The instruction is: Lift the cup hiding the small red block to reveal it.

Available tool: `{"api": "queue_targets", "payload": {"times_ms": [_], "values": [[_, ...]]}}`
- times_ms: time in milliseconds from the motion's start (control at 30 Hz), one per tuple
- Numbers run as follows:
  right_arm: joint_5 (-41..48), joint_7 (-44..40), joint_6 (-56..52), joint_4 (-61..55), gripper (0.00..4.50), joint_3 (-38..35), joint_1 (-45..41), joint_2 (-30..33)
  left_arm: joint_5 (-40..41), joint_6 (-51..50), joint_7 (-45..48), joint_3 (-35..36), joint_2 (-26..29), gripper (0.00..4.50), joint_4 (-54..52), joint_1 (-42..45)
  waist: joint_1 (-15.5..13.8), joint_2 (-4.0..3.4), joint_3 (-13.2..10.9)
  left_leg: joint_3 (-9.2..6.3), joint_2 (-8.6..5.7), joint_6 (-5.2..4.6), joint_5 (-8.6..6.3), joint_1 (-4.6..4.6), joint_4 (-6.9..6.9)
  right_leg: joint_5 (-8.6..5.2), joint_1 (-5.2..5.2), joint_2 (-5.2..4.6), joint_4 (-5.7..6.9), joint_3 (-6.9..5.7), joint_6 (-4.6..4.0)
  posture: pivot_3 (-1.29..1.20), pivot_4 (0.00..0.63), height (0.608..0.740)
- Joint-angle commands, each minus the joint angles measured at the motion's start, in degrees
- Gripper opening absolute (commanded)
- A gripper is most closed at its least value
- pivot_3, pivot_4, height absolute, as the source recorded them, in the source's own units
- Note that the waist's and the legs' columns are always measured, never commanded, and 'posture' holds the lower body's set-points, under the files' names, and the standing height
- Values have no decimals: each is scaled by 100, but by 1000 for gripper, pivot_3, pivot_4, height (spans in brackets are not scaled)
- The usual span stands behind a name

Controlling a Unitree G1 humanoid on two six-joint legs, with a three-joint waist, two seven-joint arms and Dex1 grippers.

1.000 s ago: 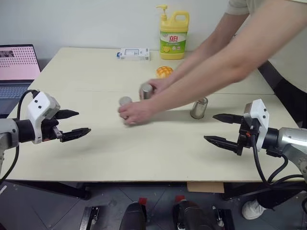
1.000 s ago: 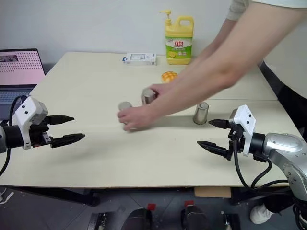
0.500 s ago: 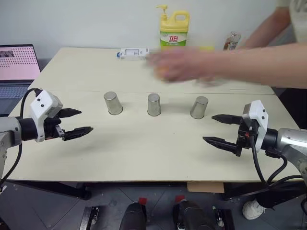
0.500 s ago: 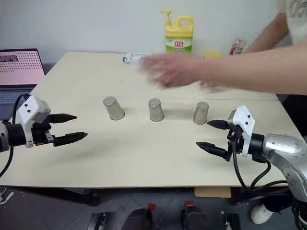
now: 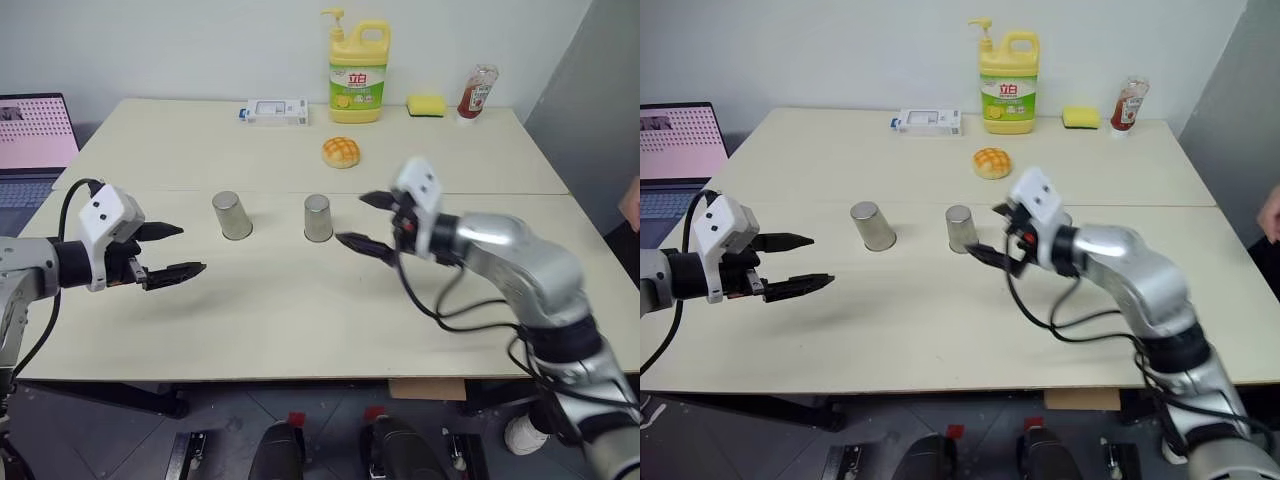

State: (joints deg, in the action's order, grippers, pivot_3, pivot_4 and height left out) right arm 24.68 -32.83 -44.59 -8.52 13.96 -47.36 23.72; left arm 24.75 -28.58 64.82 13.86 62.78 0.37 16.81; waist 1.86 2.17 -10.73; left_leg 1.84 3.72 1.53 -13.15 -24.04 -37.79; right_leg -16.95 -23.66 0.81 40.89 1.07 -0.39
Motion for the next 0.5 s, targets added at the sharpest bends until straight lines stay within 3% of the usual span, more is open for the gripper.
{"api": "queue_targets", "payload": {"times_ms": [33,233,500], "values": [[-595,190,392,1270,4500,187,-770,-491,118,-94,34,44,6,4442,-274,132,-2,1,1,0,0,0,0,-3,0,10,-3,0,1,-1,-18,0,150,740],[-1343,-113,1434,3643,4500,444,-1695,-1293,310,-360,135,57,36,4442,-583,114,-10,3,2,-3,-2,0,0,-56,-4,16,-48,-1,7,-6,-26,0,150,740],[-1952,19,2798,6358,4500,196,-2521,-1994,337,-535,33,69,13,4442,-876,95,-1,2,1,-6,-1,1,0,-62,-2,16,-54,-1,6,-10,-27,0,150,740]]}}
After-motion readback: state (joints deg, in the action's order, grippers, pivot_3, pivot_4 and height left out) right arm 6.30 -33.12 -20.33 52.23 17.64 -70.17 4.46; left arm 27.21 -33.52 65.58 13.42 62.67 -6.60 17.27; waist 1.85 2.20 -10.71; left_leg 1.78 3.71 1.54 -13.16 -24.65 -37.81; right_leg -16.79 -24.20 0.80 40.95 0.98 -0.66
